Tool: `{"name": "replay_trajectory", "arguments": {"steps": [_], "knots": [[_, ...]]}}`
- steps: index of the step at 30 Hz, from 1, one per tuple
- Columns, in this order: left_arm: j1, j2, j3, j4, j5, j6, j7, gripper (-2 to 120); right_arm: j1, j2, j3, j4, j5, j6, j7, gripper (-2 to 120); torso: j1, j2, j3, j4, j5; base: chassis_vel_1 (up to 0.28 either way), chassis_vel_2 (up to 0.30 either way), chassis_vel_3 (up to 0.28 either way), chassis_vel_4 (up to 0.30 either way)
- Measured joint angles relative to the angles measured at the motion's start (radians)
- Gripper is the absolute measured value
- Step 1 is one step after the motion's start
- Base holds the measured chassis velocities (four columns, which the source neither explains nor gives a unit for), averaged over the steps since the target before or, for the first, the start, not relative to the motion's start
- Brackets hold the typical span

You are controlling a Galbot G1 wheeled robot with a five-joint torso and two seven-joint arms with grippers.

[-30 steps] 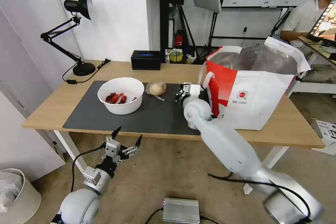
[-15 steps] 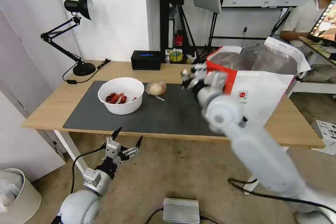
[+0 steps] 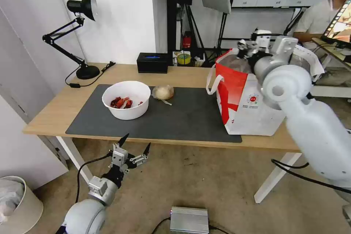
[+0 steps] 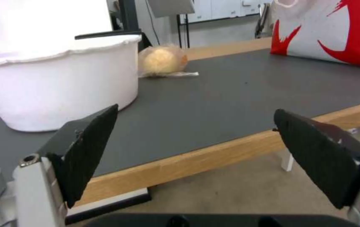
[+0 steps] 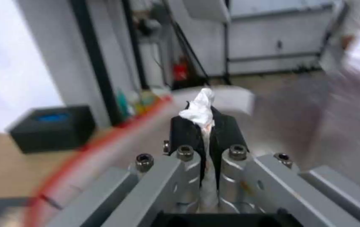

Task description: Pick up the trash from the table and place it into the takeout bag.

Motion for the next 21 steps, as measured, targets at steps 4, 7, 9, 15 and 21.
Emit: {"name": "replay_trajectory", "arguments": {"steps": [4,7,9,15,21], "knots": [[0.0,0.001,0.001,0.0,0.001,0.0,0.0,100,-0.021,-0.011,0.02,0.003,0.05,-0.022,0.03,2,0.0,0.0,0.0,-0.0001,0.0001,0.0,0.0,0.0,0.0],[0.0,0.001,0.003,0.0,0.002,0.0,0.0,100,-0.031,-0.016,0.03,0.011,0.076,-0.026,0.032,11,0.0,0.0,0.0,0.0,-0.0003,0.0,0.0,0.0,0.0],[0.001,0.001,0.004,-0.002,0.004,0.001,0.0,100,-0.035,-0.02,0.034,0.019,0.084,-0.027,0.03,21,0.0,0.0,0.0,0.0001,-0.0002,0.0,0.0,0.0,0.0],[0.005,0.001,0.004,-0.007,0.007,0.002,0.0,100,-0.037,-0.03,0.036,0.033,0.089,-0.027,0.023,39,0.0,0.0,0.0,0.0001,-0.0003,0.0,0.0,0.0,0.0],[0.011,-0.002,0.002,-0.011,0.012,0.002,0.0,100,-0.05,-0.039,0.039,0.04,0.091,-0.027,0.012,63,0.0,0.0,0.0,0.0001,-0.0003,0.0,0.0,0.0,0.0]]}}
